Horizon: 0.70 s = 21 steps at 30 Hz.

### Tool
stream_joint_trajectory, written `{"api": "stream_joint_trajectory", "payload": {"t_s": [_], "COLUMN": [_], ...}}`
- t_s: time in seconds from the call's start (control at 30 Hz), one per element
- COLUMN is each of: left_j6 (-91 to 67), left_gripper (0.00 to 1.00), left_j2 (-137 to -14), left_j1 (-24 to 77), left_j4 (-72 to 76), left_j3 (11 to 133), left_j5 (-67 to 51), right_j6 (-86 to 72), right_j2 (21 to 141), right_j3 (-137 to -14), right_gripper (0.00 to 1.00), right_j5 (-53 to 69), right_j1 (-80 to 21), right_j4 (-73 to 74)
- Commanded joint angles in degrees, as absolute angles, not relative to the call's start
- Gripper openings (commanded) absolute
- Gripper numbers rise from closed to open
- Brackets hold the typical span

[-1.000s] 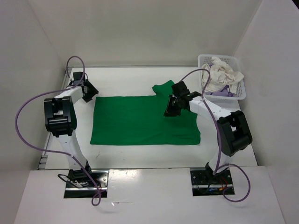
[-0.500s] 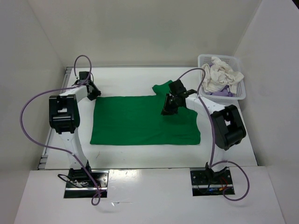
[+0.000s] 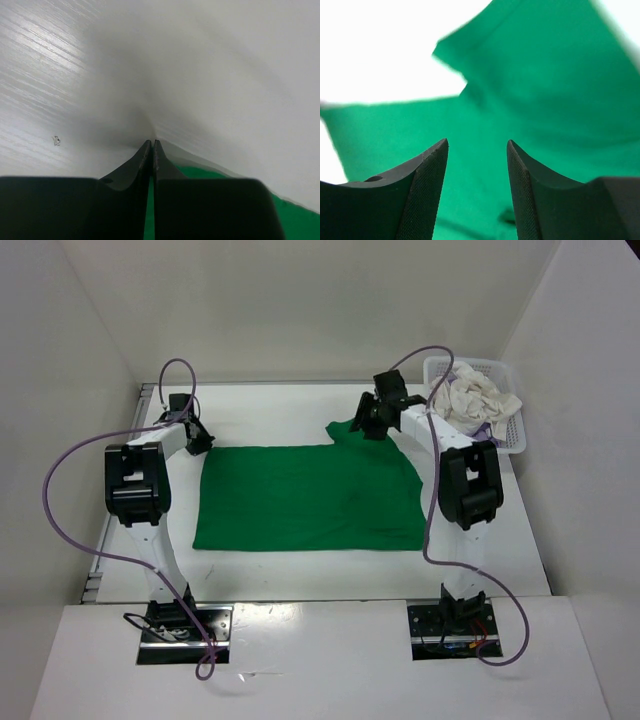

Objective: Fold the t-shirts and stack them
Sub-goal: Grap the side of the flattened tshirt furthest away from the robot with both arms

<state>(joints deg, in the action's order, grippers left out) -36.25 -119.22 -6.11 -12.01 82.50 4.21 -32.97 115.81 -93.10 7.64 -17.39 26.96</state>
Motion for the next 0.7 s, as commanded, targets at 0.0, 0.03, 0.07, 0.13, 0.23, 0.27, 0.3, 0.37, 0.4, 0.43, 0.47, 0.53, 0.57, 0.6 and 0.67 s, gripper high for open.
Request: {"api": "stream_joint_trajectory", "payload": {"t_s": [0.0, 0.03, 0.07, 0.13, 0.23, 0.27, 0.3, 0.37, 0.4, 0.43, 0.47, 0.53, 0.57, 0.6, 0.67], "left_j6": [-36.3, -36.3, -36.3, -36.8, -36.8, -36.8, -36.8, -36.8, -36.8, -36.8, -36.8, -36.8, -36.8, -36.8, -36.8], "left_gripper": [0.07, 0.06, 0.06, 0.04, 0.03, 0.03, 0.03, 0.02, 0.02, 0.02, 0.02, 0.02, 0.02, 0.02, 0.02], "left_j2": [-119.7, -119.2, -119.2, -118.7, -118.1, -118.1, -118.1, -118.1, -117.6, -117.6, -117.6, -117.6, -117.6, -117.6, -117.6], "left_j1": [-6.3, -6.3, -6.3, -6.3, -6.3, -6.3, -6.3, -6.3, -6.3, -6.3, -6.3, -6.3, -6.3, -6.3, -6.3], "left_j4": [-11.6, -11.6, -11.6, -11.6, -11.1, -11.1, -11.1, -11.1, -11.1, -11.1, -11.1, -11.1, -11.1, -11.1, -11.1], "left_j3": [81.9, 81.9, 81.4, 81.4, 81.4, 81.4, 81.4, 81.4, 81.4, 81.4, 81.4, 80.9, 80.9, 80.9, 80.9], "left_j5": [4.7, 4.7, 4.7, 4.7, 4.1, 4.1, 4.1, 4.1, 3.6, 3.6, 3.6, 3.6, 3.6, 3.6, 3.6], "right_j6": [-29.8, -29.0, -28.5, -27.6, -26.5, -26.5, -25.7, -25.0, -24.2, -23.6, -23.0, -23.0, -23.0, -23.0, -23.0], "right_j2": [121.9, 125.8, 125.9, 132.1, 139.8, 141.5, 145.2, 149.4, 154.1, 156.7, 159.3, 162.4, 161.7, 161.7, 163.2], "right_j3": [-101.2, -105.6, -108.1, -115.7, -127.0, -129.4, -135.2, -141.9, -149.6, -154.0, -158.6, -163.9, -162.5, -161.7, -162.2], "right_gripper": [0.57, 0.57, 0.57, 0.57, 0.57, 0.57, 0.57, 0.57, 0.57, 0.57, 0.57, 0.57, 0.55, 0.52, 0.50], "right_j5": [1.1, -0.6, -1.2, -2.5, -6.2, -7.5, -8.9, -12.8, -13.4, -13.4, -14.8, -14.9, -14.3, -13.8, -12.0], "right_j1": [-14.2, -13.5, -13.5, -13.5, -13.5, -13.5, -13.5, -13.5, -13.5, -14.1, -14.1, -14.1, -14.1, -14.1, -14.1], "right_j4": [25.8, 26.4, 27.4, 30.1, 34.8, 35.6, 37.8, 40.8, 44.2, 46.2, 48.3, 49.9, 48.2, 48.2, 48.2]}}
